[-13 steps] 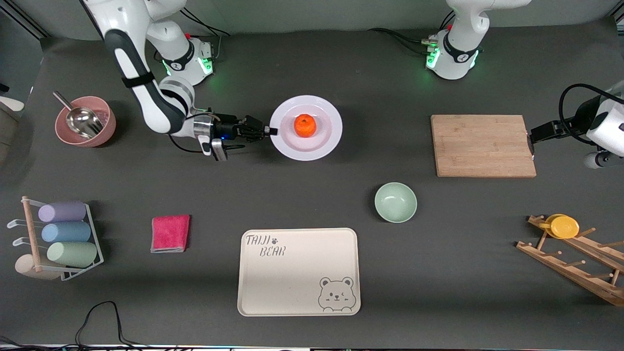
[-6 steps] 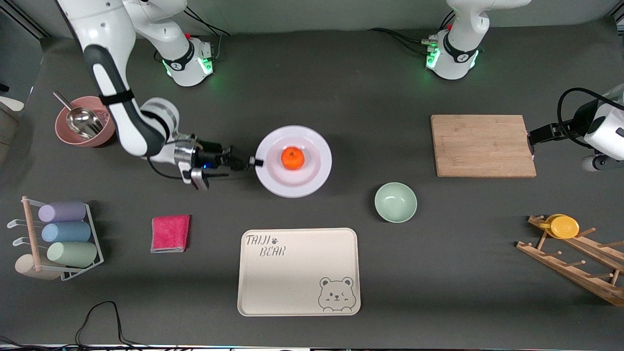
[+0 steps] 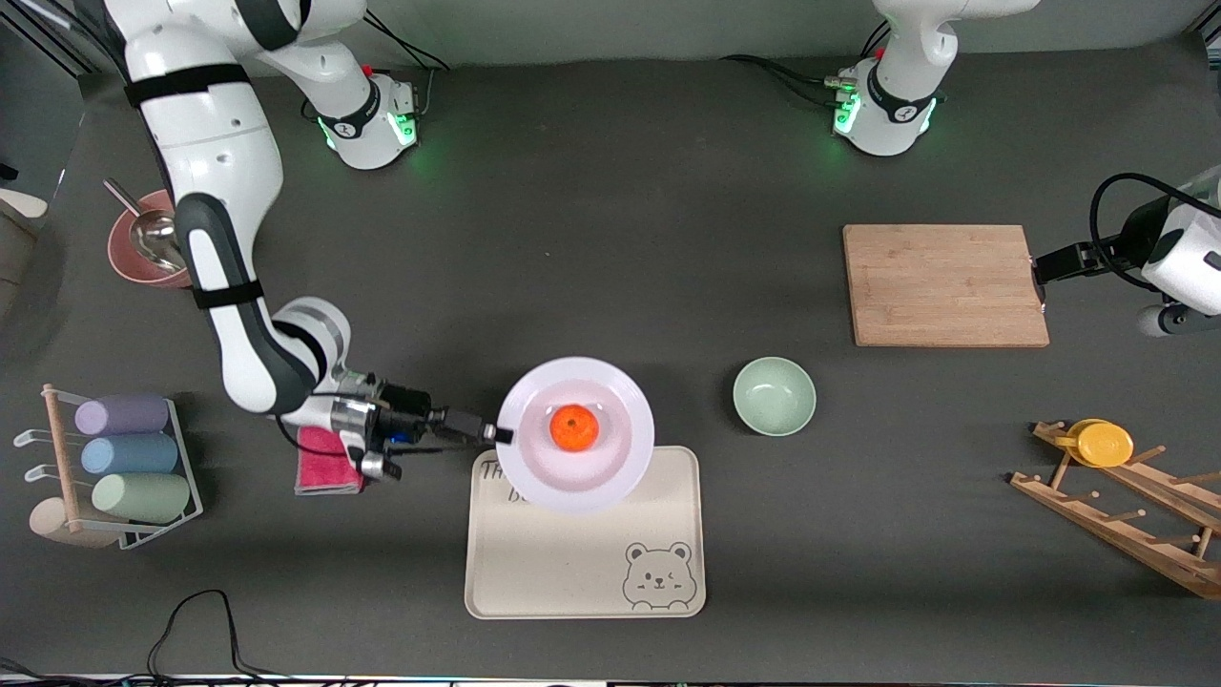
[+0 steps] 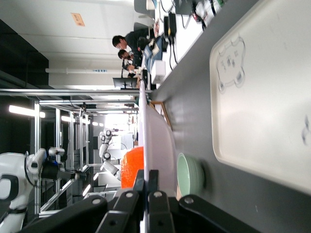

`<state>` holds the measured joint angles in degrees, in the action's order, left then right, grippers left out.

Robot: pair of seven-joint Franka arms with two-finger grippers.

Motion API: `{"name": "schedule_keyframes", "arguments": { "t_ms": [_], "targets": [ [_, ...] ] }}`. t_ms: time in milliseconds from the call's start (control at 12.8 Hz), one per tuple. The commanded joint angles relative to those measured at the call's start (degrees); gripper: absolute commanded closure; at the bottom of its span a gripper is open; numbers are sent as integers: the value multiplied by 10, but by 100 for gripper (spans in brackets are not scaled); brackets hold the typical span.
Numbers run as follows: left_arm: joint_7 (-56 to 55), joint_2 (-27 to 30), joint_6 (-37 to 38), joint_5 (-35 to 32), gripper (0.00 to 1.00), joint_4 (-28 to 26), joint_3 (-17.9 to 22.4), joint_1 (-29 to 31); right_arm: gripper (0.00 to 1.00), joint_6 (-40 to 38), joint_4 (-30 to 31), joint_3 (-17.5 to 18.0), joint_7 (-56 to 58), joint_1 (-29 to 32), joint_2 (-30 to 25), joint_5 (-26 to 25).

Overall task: Place orange and plate with both arms
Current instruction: 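Slide the plate with the orange onto the bear tray with the right gripper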

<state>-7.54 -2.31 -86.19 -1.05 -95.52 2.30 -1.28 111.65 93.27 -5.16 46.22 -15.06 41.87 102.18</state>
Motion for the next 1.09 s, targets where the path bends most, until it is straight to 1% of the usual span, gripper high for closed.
{"name": "schedule_keyframes", "arguments": {
  "t_ms": [0,156,234,312,859,1015],
  "targets": [
    [8,-3,12,-6,0,12,5,-7,100,-6,-185,-27,-56,-3,111,-17],
    [8,-3,12,-6,0,11,5,-7,100,14,-262,-33,-78,0,160,-18],
    [8,-3,11,-6,0,11,5,-7,100,21,-286,-35,-89,0,178,-16],
    [8,-3,12,-6,0,11,5,-7,100,29,-294,-35,-91,0,187,-15],
    [8,-3,13,-6,0,11,5,-7,100,35,-278,-30,-82,-7,233,-10],
    [8,-3,16,-6,0,12,5,-7,100,35,-278,-30,-87,-13,241,-18]
  ]
}}
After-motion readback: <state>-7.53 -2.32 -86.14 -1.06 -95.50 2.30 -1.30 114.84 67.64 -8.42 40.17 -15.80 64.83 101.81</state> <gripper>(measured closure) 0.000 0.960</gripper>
